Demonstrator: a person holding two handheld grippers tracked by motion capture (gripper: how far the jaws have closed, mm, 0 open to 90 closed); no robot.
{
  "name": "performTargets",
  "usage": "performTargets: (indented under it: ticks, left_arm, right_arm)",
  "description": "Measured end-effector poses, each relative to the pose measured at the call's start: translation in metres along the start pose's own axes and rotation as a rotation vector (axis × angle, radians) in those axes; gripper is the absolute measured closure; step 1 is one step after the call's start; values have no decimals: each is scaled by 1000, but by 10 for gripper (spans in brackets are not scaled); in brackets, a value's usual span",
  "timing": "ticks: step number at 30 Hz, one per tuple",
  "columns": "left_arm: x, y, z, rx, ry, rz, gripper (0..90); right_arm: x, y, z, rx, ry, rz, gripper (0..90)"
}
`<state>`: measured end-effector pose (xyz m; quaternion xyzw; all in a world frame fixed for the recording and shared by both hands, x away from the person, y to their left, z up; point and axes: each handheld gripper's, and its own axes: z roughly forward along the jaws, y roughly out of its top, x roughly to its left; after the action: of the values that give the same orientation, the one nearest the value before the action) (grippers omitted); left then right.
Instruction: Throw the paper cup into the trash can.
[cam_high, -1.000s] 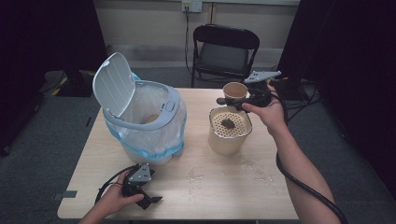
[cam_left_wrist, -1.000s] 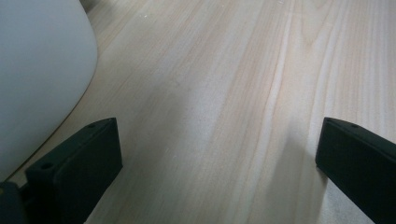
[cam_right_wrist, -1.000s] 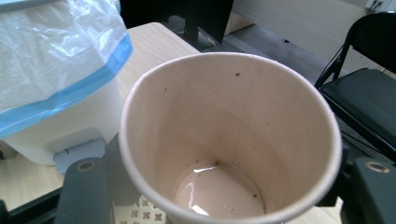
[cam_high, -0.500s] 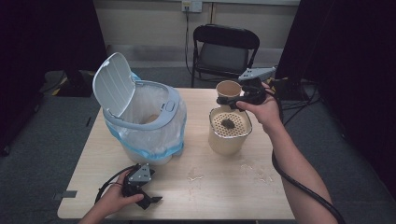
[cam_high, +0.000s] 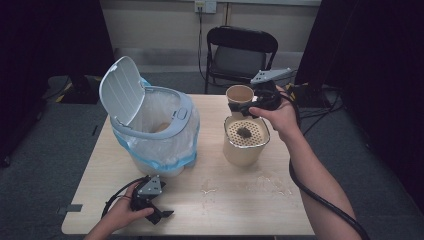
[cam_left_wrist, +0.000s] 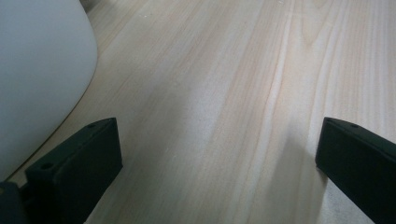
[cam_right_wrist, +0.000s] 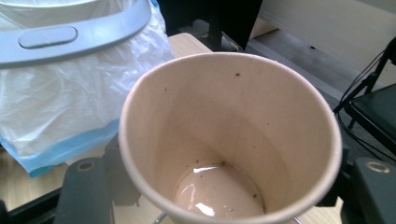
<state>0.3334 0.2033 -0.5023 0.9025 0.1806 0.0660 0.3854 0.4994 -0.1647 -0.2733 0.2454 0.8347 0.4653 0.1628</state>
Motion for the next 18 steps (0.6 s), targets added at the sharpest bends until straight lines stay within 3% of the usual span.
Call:
performTargets:
  ticks: [18]
  left_arm:
    - [0, 0, 0, 3, 0, 2, 0]
  right_arm:
    - [20, 25, 6, 20, 73, -26, 297]
